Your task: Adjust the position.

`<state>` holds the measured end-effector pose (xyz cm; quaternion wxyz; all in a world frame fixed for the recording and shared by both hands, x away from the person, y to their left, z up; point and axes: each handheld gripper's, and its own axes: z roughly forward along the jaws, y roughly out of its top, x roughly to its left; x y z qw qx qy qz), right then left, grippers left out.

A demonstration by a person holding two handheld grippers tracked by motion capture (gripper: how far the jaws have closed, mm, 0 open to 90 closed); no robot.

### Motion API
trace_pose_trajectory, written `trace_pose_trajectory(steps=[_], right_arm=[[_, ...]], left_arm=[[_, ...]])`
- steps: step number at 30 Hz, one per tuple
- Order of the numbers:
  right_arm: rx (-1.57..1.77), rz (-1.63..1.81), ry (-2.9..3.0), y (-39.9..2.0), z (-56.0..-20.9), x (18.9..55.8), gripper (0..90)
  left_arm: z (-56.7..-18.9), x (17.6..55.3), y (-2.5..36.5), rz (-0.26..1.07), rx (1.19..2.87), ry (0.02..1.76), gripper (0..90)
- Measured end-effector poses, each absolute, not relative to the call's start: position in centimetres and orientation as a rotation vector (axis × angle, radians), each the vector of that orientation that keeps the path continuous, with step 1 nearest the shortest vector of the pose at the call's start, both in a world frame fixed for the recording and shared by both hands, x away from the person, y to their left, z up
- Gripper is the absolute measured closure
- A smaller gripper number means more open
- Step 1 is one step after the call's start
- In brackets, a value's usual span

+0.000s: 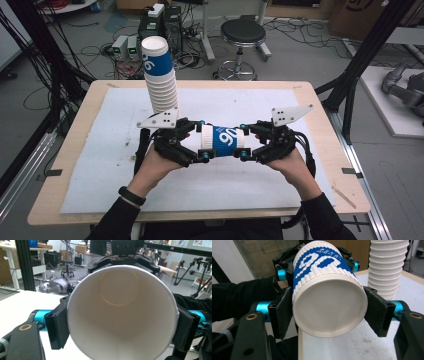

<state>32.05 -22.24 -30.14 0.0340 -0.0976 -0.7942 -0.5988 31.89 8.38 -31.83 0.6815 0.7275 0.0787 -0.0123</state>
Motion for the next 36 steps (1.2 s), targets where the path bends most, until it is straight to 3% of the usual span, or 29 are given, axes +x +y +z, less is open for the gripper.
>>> trace_pose_trajectory(steps=[7,13,22,32,36], right_arm=[[-0.353,-1.832,-2.473,-22.2,-30.2,32.0,20.8],[-0.364,-1.846,-2.457,-22.8,-30.0,32.2,18.5],[-0.36,-1.735,-2.541,-22.4,-29.9,32.1,18.4],[-0.317,-1.636,-2.606,-20.9,-30.5,31.8,18.6],[-0.277,-1.636,-2.608,-20.9,-30.4,31.7,27.3]], left_arm=[[-31.8,32.0,8.6,-0.027,1.627,0.173,19.4],[-31.7,32.0,8.8,-0.009,1.662,0.176,19.5],[-31.7,32.0,8.5,0.013,1.753,0.167,19.6],[-31.6,31.6,7.9,0.008,1.746,0.152,20.1],[-31.5,31.5,7.7,0.007,1.746,0.143,20.1]])
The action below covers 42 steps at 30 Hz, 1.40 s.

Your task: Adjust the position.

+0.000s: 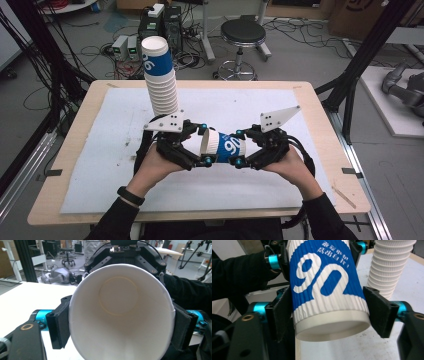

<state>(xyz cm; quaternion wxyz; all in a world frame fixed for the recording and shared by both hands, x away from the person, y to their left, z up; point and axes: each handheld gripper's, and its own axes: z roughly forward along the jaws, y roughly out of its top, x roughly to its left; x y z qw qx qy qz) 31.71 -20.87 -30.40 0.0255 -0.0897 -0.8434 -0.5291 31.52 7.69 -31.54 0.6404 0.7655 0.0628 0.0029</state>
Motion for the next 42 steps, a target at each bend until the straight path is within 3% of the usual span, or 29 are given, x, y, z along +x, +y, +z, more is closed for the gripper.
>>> trace_pose_trajectory(steps=[42], right_arm=[[-0.266,-1.794,-2.517,-22.4,-29.9,31.7,29.8]], left_arm=[[-31.9,31.9,8.6,-0.049,1.606,0.186,15.3]])
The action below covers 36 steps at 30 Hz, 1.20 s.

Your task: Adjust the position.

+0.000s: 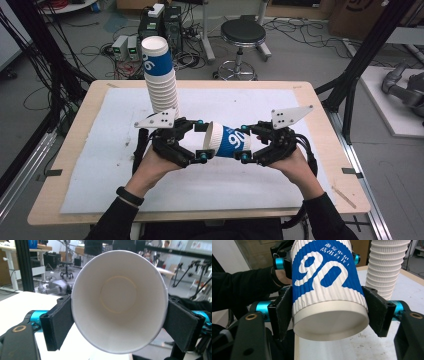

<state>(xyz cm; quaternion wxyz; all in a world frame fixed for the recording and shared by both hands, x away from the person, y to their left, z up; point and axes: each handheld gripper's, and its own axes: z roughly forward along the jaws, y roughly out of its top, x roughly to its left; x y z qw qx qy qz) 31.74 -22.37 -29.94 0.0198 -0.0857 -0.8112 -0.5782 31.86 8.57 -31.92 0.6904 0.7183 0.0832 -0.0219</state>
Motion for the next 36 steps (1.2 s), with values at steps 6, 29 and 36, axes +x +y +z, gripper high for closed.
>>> trace_pose_trajectory(steps=[6,29,36], right_arm=[[-0.265,-1.837,-2.517,-22.39,-29.94,31.76,29.9],[-0.254,-1.876,-2.472,-22.28,-29.92,31.6,30.1],[-0.257,-1.848,-2.484,-22.06,-30.07,31.64,30.4]], left_arm=[[-32.3,32.03,8.57,-0.064,1.613,0.196,14.5],[-32.29,31.89,8.3,-0.08,1.595,0.181,18.0],[-32.25,31.92,8.39,-0.07,1.59,0.181,20.6]])
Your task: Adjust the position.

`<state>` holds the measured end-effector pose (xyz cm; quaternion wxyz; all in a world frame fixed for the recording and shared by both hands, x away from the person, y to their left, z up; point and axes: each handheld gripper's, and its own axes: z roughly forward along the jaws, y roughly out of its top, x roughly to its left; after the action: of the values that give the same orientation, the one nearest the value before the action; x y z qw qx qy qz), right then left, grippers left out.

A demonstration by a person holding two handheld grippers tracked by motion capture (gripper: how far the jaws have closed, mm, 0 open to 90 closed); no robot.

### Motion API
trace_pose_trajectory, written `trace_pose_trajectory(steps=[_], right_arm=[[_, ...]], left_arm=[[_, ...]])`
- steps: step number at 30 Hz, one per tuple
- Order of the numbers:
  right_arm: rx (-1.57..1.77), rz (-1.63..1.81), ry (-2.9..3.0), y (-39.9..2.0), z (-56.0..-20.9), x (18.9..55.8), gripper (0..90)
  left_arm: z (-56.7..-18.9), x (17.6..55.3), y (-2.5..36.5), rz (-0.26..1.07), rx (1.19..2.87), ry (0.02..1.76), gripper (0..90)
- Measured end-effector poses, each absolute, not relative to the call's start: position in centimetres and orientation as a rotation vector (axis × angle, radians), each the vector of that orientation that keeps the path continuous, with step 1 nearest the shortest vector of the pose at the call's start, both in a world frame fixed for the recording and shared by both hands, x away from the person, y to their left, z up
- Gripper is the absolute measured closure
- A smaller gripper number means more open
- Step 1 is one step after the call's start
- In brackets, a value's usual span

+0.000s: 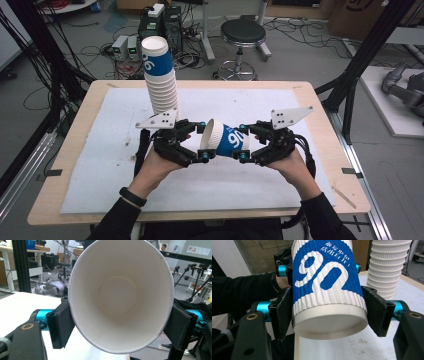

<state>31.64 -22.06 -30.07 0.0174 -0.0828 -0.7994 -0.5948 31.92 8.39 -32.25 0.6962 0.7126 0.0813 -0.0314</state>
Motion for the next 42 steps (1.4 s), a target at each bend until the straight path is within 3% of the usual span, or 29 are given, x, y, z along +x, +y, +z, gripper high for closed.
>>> trace_pose_trajectory(steps=[14,18,22,36,42], right_arm=[[-0.26,-1.809,-2.519,-21.7,-30.2,31.7,29.0],[-0.288,-1.805,-2.515,-21.8,-30.2,31.7,20.3],[-0.322,-1.793,-2.521,-22.3,-30.0,31.9,17.5],[-0.271,-1.591,-2.742,-20.3,-30.3,31.2,18.2],[-0.24,-1.595,-2.751,-20.2,-30.3,31.2,27.9]], left_arm=[[-32.1,31.9,8.5,-0.047,1.591,0.167,21.2],[-31.9,31.8,8.8,-0.033,1.611,0.171,21.3],[-31.7,31.8,8.8,-0.021,1.649,0.164,21.4],[-31.6,31.6,8.1,0.014,1.765,0.163,21.7],[-31.6,31.5,7.8,0.006,1.774,0.159,21.7]])
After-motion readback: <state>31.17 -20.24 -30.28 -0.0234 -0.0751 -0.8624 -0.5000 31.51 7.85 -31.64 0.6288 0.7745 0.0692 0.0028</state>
